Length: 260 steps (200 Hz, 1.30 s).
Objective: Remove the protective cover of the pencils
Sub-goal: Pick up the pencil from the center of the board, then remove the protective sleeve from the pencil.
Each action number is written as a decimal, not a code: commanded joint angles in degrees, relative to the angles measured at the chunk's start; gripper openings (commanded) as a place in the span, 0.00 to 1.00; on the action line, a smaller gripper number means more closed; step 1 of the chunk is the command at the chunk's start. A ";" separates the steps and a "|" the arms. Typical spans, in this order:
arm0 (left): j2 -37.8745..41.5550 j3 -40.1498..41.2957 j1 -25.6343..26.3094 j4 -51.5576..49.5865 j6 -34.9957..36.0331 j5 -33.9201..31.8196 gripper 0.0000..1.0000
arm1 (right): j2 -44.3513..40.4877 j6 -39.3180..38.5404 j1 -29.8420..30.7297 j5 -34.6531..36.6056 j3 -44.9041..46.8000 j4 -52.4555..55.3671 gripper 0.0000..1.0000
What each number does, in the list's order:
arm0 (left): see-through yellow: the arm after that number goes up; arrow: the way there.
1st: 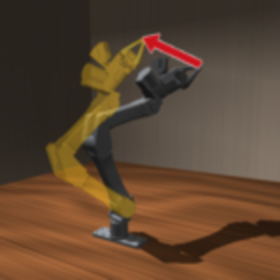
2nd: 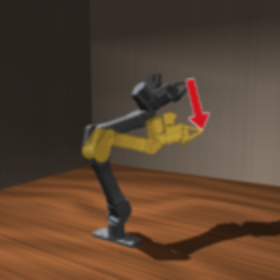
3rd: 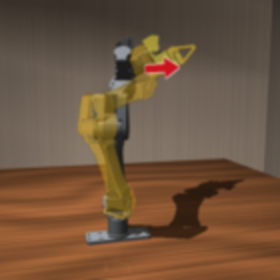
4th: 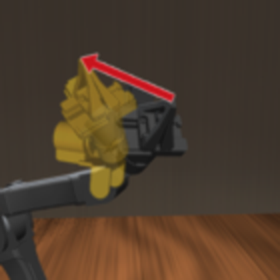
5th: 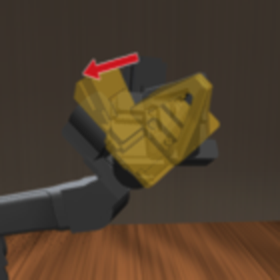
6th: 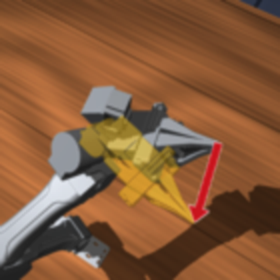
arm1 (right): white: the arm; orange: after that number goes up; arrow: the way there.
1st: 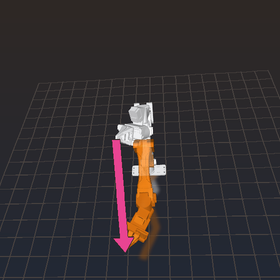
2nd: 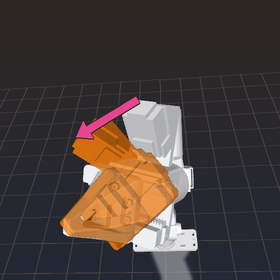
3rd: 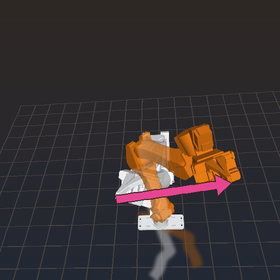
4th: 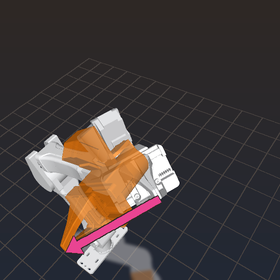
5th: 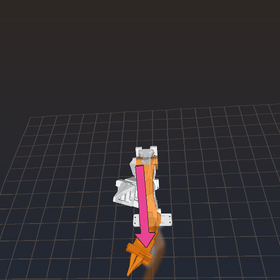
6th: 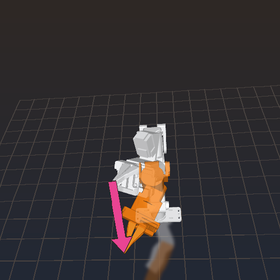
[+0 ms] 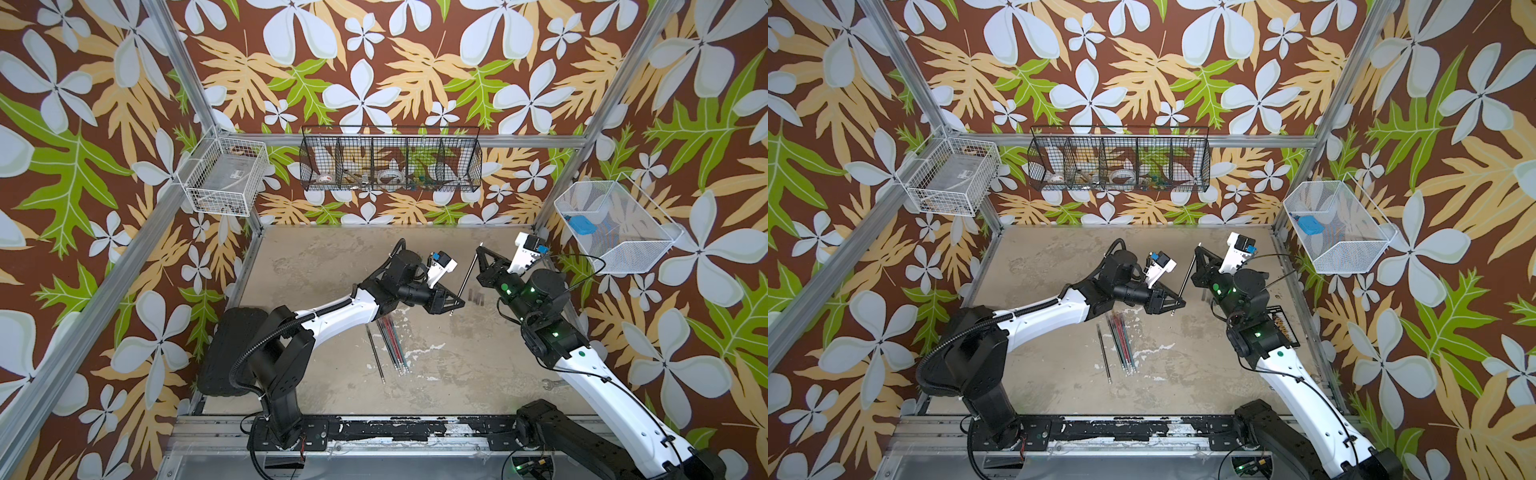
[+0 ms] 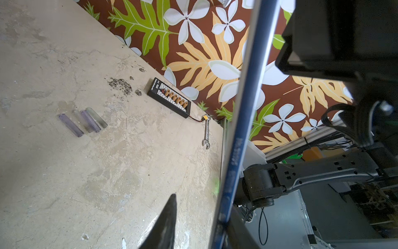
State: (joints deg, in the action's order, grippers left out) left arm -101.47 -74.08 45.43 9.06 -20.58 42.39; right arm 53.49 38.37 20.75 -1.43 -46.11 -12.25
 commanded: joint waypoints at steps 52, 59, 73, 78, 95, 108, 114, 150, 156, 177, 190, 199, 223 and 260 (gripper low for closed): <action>-2.32 -8.85 0.13 -17.66 10.18 -12.10 0.00 | 3.69 -7.85 -2.61 8.49 -6.25 15.94 0.39; -3.61 -11.05 0.16 -22.03 11.84 -15.36 0.00 | 3.82 -8.84 -5.28 6.17 -6.25 17.74 0.43; -7.51 -16.74 0.18 -30.62 14.85 -19.71 0.00 | 2.86 -9.11 -12.90 -4.36 -3.71 17.74 0.50; -8.77 -18.61 0.19 -33.04 15.63 -20.63 0.00 | 2.49 -8.79 -15.70 -9.01 -2.47 17.19 0.52; -10.49 -20.51 0.27 -35.54 17.09 -21.68 0.00 | 2.05 -7.50 -25.39 -24.10 1.95 15.22 0.55; -10.67 -20.22 0.36 -35.52 17.52 -21.46 0.00 | 2.14 -7.26 -28.37 -30.65 4.24 13.84 0.55; -10.83 -20.29 0.51 -35.66 17.83 -21.23 0.00 | 1.94 -7.09 -28.36 -31.54 5.23 13.30 0.55; -13.87 -22.91 2.92 -39.40 20.38 -20.70 0.00 | 1.93 -4.39 -28.40 -36.66 8.47 6.89 0.55; -14.23 -23.16 3.73 -39.91 20.76 -21.15 0.00 | 2.67 -4.74 -28.39 -36.48 8.11 7.33 0.55; -15.36 -23.67 6.46 -41.00 21.86 -22.91 0.00 | 5.26 -5.12 -28.36 -37.49 7.16 7.81 0.54; -15.98 -23.85 7.45 -41.27 21.98 -23.08 0.00 | 6.07 -5.13 -28.40 -36.65 7.20 8.05 0.52; -16.19 -23.91 7.85 -41.48 21.98 -23.06 0.00 | 6.39 -5.43 -28.41 -35.53 7.19 8.54 0.51; -16.21 -24.01 8.08 -41.45 21.90 -22.89 0.00 | 6.53 -5.42 -28.40 -33.12 7.74 9.79 0.46; -15.86 -24.02 8.01 -41.41 21.85 -23.14 0.00 | 7.96 -5.32 -28.39 -30.82 7.83 11.36 0.38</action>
State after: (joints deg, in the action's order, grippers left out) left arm -117.73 -97.78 53.41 -31.92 0.49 19.57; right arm 60.62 33.08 -7.60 -34.39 -38.26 -2.04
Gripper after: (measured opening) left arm 0.101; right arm 0.384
